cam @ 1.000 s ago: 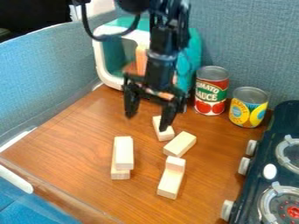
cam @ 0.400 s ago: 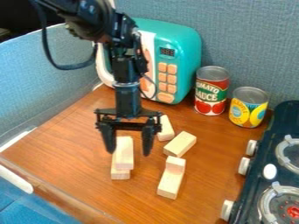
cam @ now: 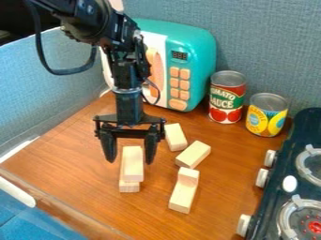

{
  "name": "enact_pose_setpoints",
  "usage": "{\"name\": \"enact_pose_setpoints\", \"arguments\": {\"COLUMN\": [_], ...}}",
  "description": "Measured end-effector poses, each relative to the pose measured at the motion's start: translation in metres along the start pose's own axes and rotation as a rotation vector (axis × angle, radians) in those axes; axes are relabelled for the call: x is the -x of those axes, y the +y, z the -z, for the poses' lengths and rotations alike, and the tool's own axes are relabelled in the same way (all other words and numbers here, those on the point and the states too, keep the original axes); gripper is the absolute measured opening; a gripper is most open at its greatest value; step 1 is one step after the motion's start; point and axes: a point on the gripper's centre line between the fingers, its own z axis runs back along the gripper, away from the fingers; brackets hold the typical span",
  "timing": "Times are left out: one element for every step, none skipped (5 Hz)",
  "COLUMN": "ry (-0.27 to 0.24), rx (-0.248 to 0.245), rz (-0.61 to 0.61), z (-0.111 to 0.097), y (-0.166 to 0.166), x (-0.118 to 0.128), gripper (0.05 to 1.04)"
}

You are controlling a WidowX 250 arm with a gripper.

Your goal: Take the rectangle and put it on the left side of the other rectangle

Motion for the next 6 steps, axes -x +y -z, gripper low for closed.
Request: {"name": "enact_pose_setpoints", "arguments": {"ry": [-0.020,-0.036,-0.043,-0.054,-0.043,-0.040], "rx": [-0.022,-0.012,-0.007,0.001,-0.011,-0.068], "rz": [-0.018,-0.016,-0.034,-0.048,-0.065,-0.059], "z": [-0.001,0.000,0.002,0.006,0.017,0.031], "y": [0.002,0.001,0.000,-0.001,0.002,0.008], "x": [-0.003,-0.007,-0.009,-0.008,-0.006,-0.009], "gripper": [0.999,1.000,1.000,1.000,1.000,1.000]}}
